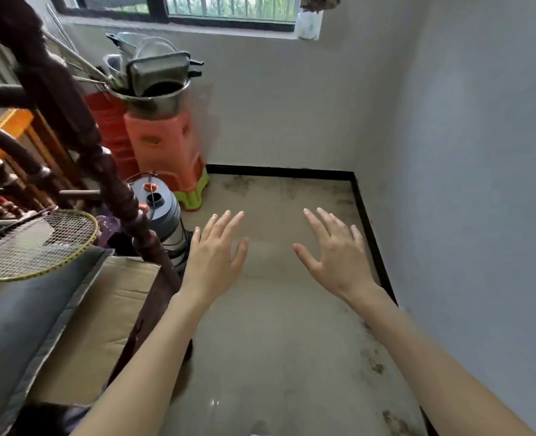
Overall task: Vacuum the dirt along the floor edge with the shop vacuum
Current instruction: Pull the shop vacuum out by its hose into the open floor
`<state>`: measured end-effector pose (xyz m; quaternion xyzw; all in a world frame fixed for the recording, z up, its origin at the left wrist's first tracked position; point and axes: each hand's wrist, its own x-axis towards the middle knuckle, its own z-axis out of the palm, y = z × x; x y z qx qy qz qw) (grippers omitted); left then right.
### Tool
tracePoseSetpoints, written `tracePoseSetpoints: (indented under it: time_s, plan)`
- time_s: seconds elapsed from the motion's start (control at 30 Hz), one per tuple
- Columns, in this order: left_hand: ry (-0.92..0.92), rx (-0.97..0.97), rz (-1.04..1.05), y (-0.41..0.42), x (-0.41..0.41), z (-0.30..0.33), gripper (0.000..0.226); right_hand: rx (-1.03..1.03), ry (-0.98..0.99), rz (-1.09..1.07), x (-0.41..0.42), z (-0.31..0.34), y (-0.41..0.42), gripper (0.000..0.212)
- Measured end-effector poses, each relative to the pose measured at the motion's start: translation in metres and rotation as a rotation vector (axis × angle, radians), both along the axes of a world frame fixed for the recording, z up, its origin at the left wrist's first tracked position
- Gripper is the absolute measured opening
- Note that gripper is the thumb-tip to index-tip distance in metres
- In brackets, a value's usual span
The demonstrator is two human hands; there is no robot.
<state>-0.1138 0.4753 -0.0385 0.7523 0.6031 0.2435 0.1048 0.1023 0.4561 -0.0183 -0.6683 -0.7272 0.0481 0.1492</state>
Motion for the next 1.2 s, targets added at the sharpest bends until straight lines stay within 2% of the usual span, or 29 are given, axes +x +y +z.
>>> tracePoseSetpoints:
  time_s: [0.2,0.4,0.57,0.67,0.93,1.2]
  plan:
    - [0.007,-0.030,0.094,0.093,-0.019,-0.007,0.069,-0.020,-0.005,0.103,-0.019,-0.007,0.117,0.088]
    - [-0.018,-0.106,0.236,0.192,-0.033,-0.027,0.061,-0.064,0.022,0.234,-0.035,-0.028,0.246,0.088]
    - [-0.034,-0.133,0.365,0.282,-0.040,-0.030,0.054,-0.091,0.016,0.374,-0.050,-0.036,0.358,0.073]
    - [-0.041,-0.160,0.438,0.326,-0.049,-0.031,0.054,-0.094,0.007,0.444,-0.067,-0.037,0.418,0.081]
    - [-0.070,-0.262,0.663,0.403,-0.104,-0.058,0.055,-0.176,-0.018,0.667,-0.140,-0.053,0.532,0.083]
    - [-0.125,-0.405,0.854,0.473,-0.185,-0.113,0.054,-0.255,-0.087,0.833,-0.245,-0.096,0.629,0.081]
